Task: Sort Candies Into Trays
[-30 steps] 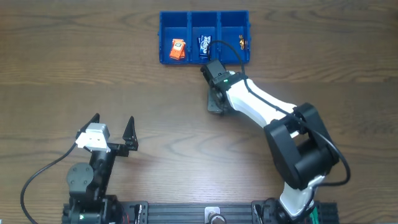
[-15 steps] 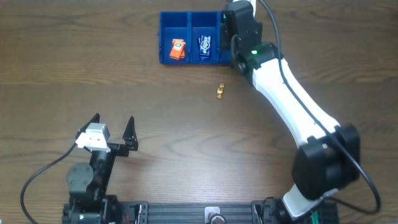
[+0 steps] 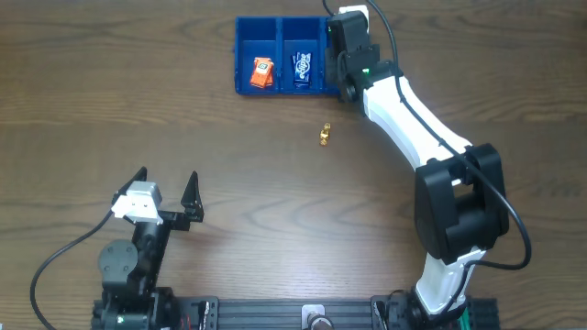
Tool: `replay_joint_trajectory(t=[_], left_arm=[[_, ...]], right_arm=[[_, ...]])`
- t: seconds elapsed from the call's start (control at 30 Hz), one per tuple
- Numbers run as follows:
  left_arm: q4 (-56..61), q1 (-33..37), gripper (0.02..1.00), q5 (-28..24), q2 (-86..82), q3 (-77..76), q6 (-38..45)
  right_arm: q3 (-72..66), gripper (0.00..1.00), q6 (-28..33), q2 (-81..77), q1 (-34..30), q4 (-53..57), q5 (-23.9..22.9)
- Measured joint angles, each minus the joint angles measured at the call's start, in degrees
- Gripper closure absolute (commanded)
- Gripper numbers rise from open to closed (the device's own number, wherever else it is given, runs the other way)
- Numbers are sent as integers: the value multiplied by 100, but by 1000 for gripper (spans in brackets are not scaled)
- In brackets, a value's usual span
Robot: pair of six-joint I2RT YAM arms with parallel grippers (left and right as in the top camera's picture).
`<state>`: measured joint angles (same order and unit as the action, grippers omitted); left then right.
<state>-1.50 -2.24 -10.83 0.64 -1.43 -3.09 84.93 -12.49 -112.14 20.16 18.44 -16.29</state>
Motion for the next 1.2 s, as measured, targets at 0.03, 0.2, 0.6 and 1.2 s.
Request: replay_joint_trajectory(t=[0.03, 0.2, 0.6, 1.2], left_arm=[[0, 0, 20, 0, 0, 0, 0], [0, 0, 20, 0, 0, 0, -2], [0, 0, 20, 0, 0, 0, 0], [0, 0, 20, 0, 0, 0, 0]], right_arm=[[0, 1, -2, 0, 0, -4, 4], [28, 1, 15, 2, 0, 105, 4], [-74, 1, -946, 1727, 1167, 2487, 190], [-857, 42, -2065, 72, 748, 2076, 949]])
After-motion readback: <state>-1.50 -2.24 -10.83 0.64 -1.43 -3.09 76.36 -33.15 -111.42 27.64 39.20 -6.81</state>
